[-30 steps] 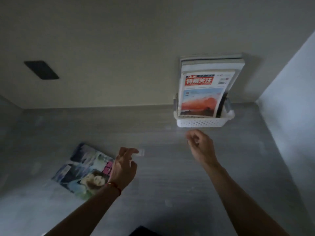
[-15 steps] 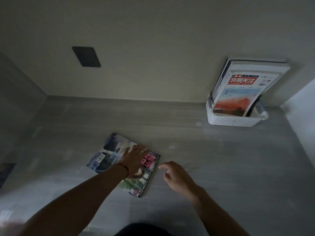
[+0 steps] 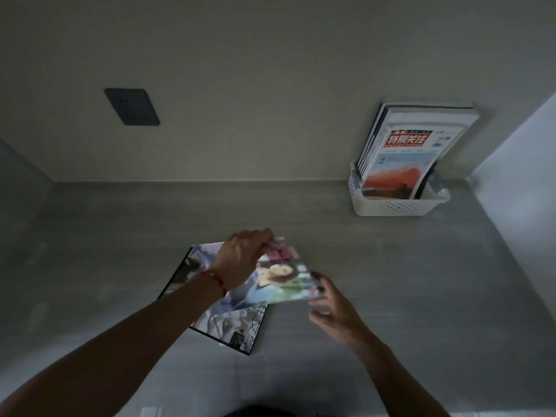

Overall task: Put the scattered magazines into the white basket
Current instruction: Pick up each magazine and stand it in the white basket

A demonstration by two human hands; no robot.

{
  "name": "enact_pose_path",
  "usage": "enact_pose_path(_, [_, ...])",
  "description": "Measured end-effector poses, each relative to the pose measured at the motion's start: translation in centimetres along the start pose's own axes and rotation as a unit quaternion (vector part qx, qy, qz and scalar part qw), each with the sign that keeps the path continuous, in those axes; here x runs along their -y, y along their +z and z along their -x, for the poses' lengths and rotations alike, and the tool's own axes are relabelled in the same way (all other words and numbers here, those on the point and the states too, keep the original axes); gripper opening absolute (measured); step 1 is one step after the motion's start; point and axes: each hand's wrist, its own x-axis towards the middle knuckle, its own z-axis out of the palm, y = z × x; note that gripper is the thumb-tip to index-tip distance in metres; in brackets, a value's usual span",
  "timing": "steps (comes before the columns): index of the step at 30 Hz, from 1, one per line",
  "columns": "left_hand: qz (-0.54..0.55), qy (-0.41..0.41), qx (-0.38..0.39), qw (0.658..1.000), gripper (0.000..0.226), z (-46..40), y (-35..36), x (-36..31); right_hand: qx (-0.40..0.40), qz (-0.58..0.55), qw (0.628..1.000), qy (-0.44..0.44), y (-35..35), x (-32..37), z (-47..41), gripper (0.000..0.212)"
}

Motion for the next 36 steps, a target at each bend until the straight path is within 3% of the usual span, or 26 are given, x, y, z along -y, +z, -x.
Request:
enact_pose_path(2, [0.090, -0.034, -0.055, 0.994, 0.005, -1.8, -0.8, -1.7, -0.033, -0.115, 0.993, 0.015, -2.6, 0.6, 0.4, 0.073])
enact_pose_path(4, [0.156, -0.081, -0.087, 0.981, 0.009, -3.6, -0.9, -3.3, -0.062, -0.151, 0.987, 0.012, -5.5, 1.7, 0.4, 0.055])
enact_pose_path(8, [0.353, -0.097, -0.092, 0.926, 0.016, -7.1, 0.1, -7.8, -0.190, 0.004, 0.980, -0.067, -11.3, 4.7, 0.0, 0.002])
enact_pose_path(9, [0.362, -0.093, -0.098, 0.922, 0.019, -8.1, 0.3, -8.9, -0.238, 0.070, 0.964, -0.095, -13.1, 5.5, -0.1, 0.012])
enact_pose_path(12, [0.328, -0.064, -0.115, 0.935, 0.024, -11.2, 0.6, -11.5, -0.320, 0.196, 0.913, -0.162, -19.3, 7.6, -0.1, 0.027])
enact_pose_path(15, [0.181, -0.085, -0.168, 0.965, 0.013, -14.8, 0.3, -13.4, -0.351, 0.222, 0.889, -0.191, -25.7, 9.4, -0.9, 0.030])
enact_pose_path(20, [0.194, -0.084, -0.203, 0.956, 0.011, -21.1, 1.1, -17.2, -0.349, 0.225, 0.888, -0.198, -33.3, 11.4, -3.4, 0.025])
enact_pose_path(26, [0.191, -0.118, -0.159, 0.961, 0.024, -26.3, 3.9, -18.8, -0.333, 0.192, 0.906, -0.175, -38.4, 10.0, -7.7, 0.021])
enact_pose_path(34, [0.126, -0.197, -0.150, 0.961, 0.020, -29.4, 8.3, -17.8, -0.307, 0.178, 0.924, -0.142, -38.7, 4.6, -13.4, 0.025])
enact_pose_path(36, [0.112, -0.237, -0.154, 0.953, 0.038, -29.8, 9.5, -17.1, -0.317, 0.187, 0.920, -0.137, -37.8, 3.4, -14.8, 0.024])
